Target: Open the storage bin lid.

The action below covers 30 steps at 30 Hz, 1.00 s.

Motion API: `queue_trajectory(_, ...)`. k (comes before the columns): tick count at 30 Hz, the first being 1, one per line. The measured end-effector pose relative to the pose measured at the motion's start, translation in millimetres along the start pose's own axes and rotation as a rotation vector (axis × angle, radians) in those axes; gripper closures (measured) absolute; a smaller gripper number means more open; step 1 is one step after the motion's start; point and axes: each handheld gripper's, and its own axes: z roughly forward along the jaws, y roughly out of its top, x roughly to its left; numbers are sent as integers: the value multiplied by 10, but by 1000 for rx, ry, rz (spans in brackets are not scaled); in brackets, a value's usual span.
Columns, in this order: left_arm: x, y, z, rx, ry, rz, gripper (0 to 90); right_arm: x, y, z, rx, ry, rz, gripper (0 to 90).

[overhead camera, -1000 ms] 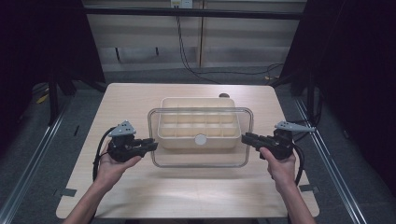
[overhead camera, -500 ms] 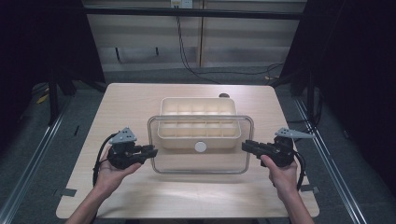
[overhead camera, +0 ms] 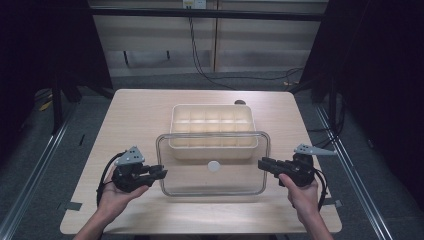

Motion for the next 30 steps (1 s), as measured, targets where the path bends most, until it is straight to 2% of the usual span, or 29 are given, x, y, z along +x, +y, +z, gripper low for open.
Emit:
queue_trajectory(5, -13, -46, -3, -1, -18, -9, 737, 17, -47, -16, 10, 5, 6, 705)
queue_trajectory(17, -146, -211, -69, 16, -27, -7, 736, 127, -212, -90, 44, 14, 1, 706)
queue_trajectory(21, -156, -259, -87, 22, -30, -13, 736, 145, -241, -70, 61, 20, 11, 705)
queue_trajectory(25, -181, -331, -66, 52, -33, -26, 734, 151, -290, -42, 83, 12, 15, 701)
queue_trajectory(30, -182, -342, -72, 47, -31, -30, 729, 145, -351, -21, 94, 21, 29, 701)
